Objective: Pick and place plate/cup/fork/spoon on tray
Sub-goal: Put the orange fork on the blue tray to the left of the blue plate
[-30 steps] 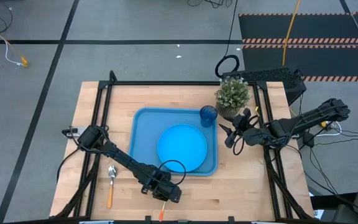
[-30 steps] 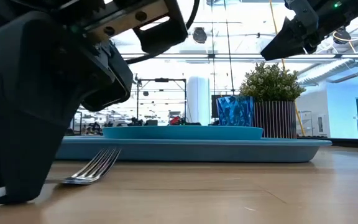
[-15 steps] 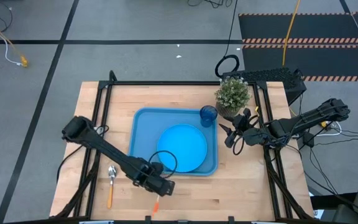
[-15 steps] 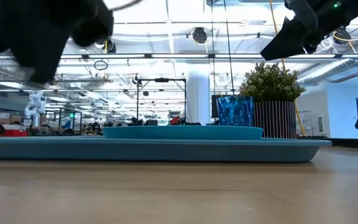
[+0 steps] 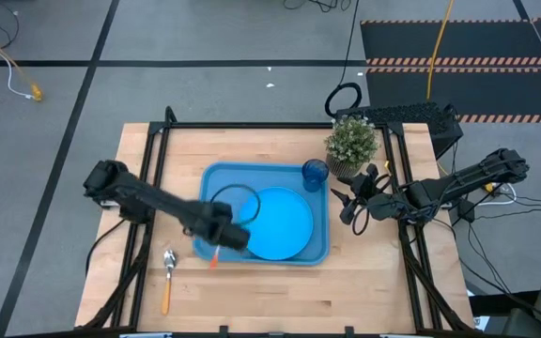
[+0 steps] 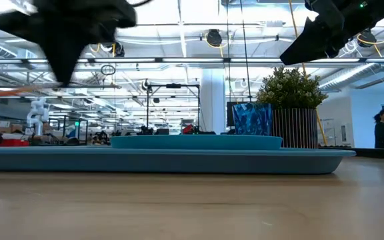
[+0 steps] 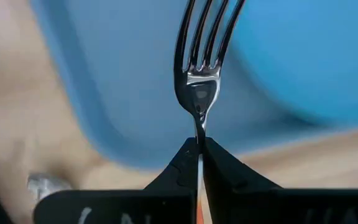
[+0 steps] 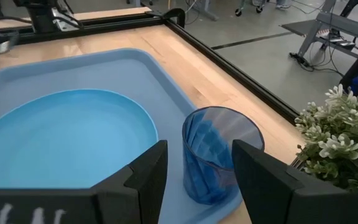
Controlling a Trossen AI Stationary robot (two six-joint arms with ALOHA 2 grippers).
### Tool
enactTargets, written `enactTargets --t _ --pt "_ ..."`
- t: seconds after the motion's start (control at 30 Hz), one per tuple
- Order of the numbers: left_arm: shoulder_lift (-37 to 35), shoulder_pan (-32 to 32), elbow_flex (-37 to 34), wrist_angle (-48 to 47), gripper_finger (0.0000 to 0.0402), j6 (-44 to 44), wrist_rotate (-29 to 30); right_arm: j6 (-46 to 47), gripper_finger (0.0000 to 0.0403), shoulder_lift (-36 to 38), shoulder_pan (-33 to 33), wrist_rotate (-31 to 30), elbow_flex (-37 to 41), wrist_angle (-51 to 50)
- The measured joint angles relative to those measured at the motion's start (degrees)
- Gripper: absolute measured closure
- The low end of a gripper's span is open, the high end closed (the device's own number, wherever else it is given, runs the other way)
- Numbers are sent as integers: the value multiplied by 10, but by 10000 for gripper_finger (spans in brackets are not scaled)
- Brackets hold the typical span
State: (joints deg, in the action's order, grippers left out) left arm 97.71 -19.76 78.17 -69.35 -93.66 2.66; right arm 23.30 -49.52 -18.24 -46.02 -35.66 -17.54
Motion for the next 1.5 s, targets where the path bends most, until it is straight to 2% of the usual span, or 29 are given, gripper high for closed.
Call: enactTargets --t 0.3,0.5,0.6,0.9,1.27,1.5 --pt "-8 138 0 -20 394 132 4 -17 229 0 0 0 0 -5" --pt "-7 198 0 -12 394 181 3 -16 229 0 -2 42 0 -25" --pt "-8 219 -13 7 394 195 -7 -15 229 0 -8 43 0 -29" --pt "-7 246 -98 106 394 211 -56 0 229 0 -27 42 0 -29" --pt "-8 262 -157 185 394 183 -72 -2 229 0 -29 40 0 -29" --pt "-8 269 -214 292 394 165 -99 -14 229 0 -29 40 0 -25"
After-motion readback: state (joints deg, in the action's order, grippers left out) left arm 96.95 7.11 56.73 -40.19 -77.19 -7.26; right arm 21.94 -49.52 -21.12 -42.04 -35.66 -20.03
